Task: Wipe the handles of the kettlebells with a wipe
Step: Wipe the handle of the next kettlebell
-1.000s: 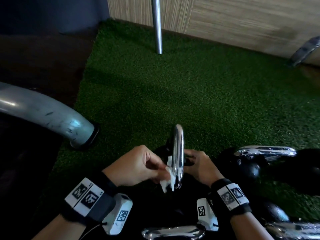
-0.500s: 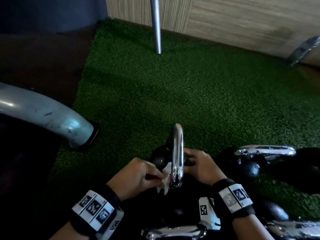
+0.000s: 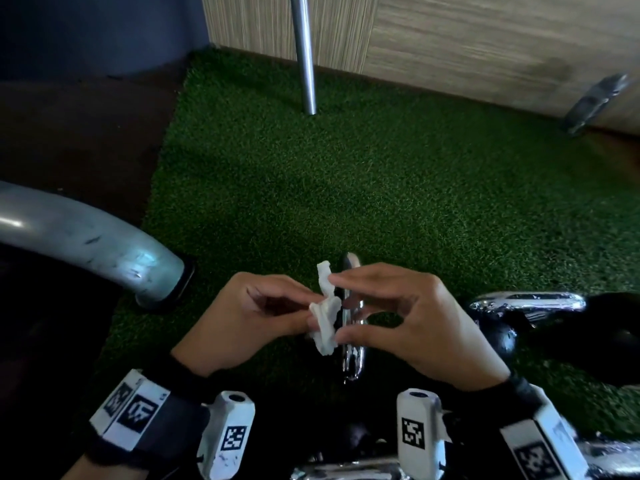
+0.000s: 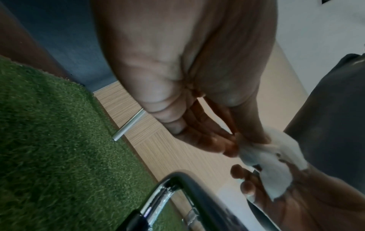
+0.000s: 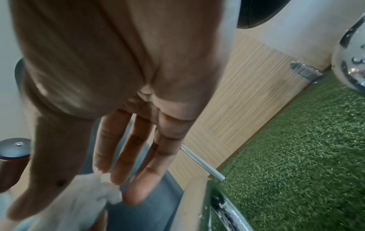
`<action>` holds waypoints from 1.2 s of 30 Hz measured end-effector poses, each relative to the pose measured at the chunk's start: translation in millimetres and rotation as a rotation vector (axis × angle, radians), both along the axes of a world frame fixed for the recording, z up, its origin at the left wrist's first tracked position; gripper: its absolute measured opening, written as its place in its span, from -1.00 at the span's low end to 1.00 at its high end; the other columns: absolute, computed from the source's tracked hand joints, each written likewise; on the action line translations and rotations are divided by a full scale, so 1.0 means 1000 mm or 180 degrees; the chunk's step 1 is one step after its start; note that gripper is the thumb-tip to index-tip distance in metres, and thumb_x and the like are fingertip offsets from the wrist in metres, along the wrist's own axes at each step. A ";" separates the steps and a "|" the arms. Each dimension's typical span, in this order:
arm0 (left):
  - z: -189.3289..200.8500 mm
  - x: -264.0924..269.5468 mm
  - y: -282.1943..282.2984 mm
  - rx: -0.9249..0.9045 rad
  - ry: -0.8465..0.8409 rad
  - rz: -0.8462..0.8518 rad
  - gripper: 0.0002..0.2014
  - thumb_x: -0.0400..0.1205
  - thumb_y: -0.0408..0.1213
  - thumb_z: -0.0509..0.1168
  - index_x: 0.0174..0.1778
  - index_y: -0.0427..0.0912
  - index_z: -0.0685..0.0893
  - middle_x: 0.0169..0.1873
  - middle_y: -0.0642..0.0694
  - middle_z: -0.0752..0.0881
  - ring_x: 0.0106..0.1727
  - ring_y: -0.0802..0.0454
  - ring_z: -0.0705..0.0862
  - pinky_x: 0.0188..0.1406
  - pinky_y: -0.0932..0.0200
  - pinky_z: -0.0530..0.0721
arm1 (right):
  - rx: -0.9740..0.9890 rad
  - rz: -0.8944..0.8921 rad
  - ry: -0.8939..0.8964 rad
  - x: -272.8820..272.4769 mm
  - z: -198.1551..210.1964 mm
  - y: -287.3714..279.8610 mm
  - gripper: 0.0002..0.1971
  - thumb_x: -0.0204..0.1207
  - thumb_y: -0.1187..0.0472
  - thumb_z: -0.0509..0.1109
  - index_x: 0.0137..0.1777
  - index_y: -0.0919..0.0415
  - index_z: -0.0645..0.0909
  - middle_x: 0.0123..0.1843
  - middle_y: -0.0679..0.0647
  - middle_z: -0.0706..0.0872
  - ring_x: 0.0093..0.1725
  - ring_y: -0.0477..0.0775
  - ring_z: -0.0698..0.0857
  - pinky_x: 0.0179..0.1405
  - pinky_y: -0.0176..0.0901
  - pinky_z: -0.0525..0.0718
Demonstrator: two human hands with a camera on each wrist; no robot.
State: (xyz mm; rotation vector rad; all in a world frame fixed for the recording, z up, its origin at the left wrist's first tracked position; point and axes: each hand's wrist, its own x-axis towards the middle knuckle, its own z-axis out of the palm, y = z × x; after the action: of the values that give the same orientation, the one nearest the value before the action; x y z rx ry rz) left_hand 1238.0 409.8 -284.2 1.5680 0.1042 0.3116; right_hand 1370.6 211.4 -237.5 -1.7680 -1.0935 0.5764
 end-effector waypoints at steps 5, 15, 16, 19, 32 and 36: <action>0.005 0.005 -0.007 -0.0542 0.0062 0.0364 -0.82 0.32 -0.43 0.57 -0.20 -0.29 0.77 -0.30 -0.14 0.84 -0.27 0.09 0.79 -0.22 0.29 0.76 | 0.0438 -0.0079 0.0248 -0.007 -0.006 0.001 -0.47 0.27 0.27 0.77 0.29 0.18 0.81 0.24 -0.08 0.84 0.14 0.02 0.87 0.15 -0.14 0.83; -0.004 0.011 -0.010 -0.1033 0.0567 0.0097 -0.69 0.51 -0.53 0.52 0.07 -0.25 0.59 -0.03 -0.27 0.88 -0.04 -0.08 0.87 -0.08 0.16 0.81 | 0.0553 -0.0864 0.0520 -0.005 -0.020 -0.003 -0.62 0.23 0.15 0.75 0.08 0.12 0.88 -0.06 0.08 0.90 -0.09 0.12 0.90 0.02 0.04 0.87; -0.014 0.012 -0.007 -0.0789 0.0691 0.0070 -0.64 0.50 -0.57 0.52 0.11 -0.23 0.59 0.06 -0.23 0.87 0.07 -0.07 0.85 -0.01 0.18 0.78 | 0.0563 -0.0980 0.0564 -0.001 -0.022 -0.007 -0.63 0.23 0.20 0.76 0.07 0.11 0.87 -0.08 0.07 0.91 -0.11 0.09 0.90 0.02 -0.02 0.85; -0.056 0.009 -0.002 0.0795 0.1282 -0.0432 -0.25 0.42 -0.38 0.51 0.54 0.07 0.46 0.55 0.10 0.59 0.59 0.18 0.51 0.46 0.20 0.57 | 0.0591 -0.1428 0.0592 0.018 -0.030 -0.018 -0.66 0.28 0.33 0.75 0.03 0.04 0.87 -0.11 0.04 0.91 -0.15 -0.01 0.86 -0.02 -0.23 0.81; -0.130 0.030 -0.059 0.3138 0.0780 -0.0021 0.06 0.53 0.21 0.30 0.75 -0.34 -0.05 0.70 -0.32 0.21 0.71 -0.25 0.25 0.66 -0.18 0.37 | -0.0325 -0.1826 0.0676 0.053 -0.093 -0.003 -0.71 0.30 0.28 0.77 -0.01 0.05 0.87 -0.11 0.00 0.91 -0.08 -0.06 0.86 0.08 -0.12 0.83; -0.125 0.025 -0.042 0.2128 0.0480 0.0037 0.05 0.42 0.15 0.48 0.74 -0.23 0.18 0.64 -0.14 0.34 0.66 -0.09 0.38 0.63 -0.10 0.46 | -0.0469 -0.1737 0.0602 0.047 -0.109 0.016 -0.66 0.30 0.31 0.76 0.06 0.06 0.85 -0.08 -0.03 0.91 -0.04 -0.06 0.88 0.15 -0.03 0.84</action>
State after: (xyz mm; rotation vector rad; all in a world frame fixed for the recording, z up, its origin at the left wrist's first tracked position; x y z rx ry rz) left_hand 1262.9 368.3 -408.9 2.2551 0.1344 0.2477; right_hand 1417.7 227.2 -347.0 -1.9864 -0.4146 0.4776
